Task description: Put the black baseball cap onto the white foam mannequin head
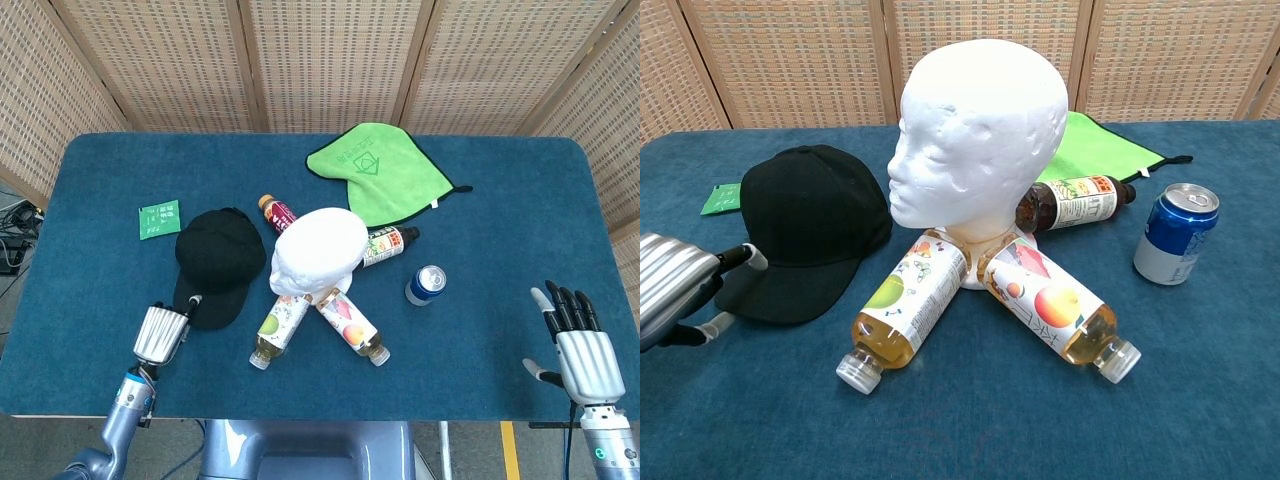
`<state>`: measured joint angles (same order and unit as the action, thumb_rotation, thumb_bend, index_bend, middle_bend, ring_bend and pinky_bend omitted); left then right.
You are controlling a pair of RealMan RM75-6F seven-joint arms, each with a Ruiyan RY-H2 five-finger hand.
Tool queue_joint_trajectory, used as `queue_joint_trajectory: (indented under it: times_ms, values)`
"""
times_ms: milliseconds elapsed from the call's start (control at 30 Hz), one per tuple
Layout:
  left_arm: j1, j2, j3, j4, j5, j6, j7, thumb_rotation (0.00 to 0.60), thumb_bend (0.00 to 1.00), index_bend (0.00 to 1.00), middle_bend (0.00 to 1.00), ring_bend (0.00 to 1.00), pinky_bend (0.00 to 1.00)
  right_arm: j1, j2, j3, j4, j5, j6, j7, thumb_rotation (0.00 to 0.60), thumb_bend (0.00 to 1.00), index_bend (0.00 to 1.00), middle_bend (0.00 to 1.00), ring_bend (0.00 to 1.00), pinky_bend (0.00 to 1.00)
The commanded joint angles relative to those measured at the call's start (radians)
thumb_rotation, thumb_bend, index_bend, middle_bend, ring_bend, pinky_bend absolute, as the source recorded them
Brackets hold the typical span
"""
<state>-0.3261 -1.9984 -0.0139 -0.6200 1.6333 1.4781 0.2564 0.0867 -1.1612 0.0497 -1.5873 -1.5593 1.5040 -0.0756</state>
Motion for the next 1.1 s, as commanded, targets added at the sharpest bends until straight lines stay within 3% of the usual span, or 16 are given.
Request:
queue_joint_trajectory:
  times_ms: [33, 300, 667, 867, 1100]
  values:
    - [-0.003, -0.039, 0.002, 0.066, 0.002, 0.016, -0.029, 0.6, 0.34, 0.33, 0.91, 0.88, 0.79, 0.0, 0.0, 0.001, 0.001, 0.001, 0.0, 0.001, 0.6, 0.03, 0.0, 0.0, 0.0, 0.0]
    - [-0.021, -0.114, -0.008, 0.206, -0.005, 0.036, -0.078, 0.6, 0.34, 0.29, 0.92, 0.89, 0.8, 0.001, -0.003, 0.0, 0.002, 0.0, -0.001, -0.001, 0.6, 0.03, 0.0, 0.0, 0.0, 0.0]
    - [-0.05, -0.195, 0.004, 0.369, -0.003, 0.039, -0.109, 0.6, 0.34, 0.33, 0.94, 0.91, 0.81, 0.002, -0.009, -0.004, 0.006, -0.014, 0.004, -0.003, 0.6, 0.03, 0.0, 0.0, 0.0, 0.0]
    - [-0.06, -0.216, 0.008, 0.417, -0.01, 0.01, -0.108, 0.6, 0.35, 0.42, 0.95, 0.92, 0.81, 0.003, -0.012, -0.005, 0.006, -0.016, 0.001, -0.008, 0.6, 0.03, 0.01, 0.0, 0.0, 0.0]
    - [-0.083, -0.202, 0.013, 0.445, -0.009, 0.05, -0.097, 0.6, 0.44, 0.51, 0.96, 0.92, 0.81, 0.004, -0.011, -0.004, 0.007, -0.013, 0.0, -0.007, 0.6, 0.03, 0.01, 0.0, 0.0, 0.0]
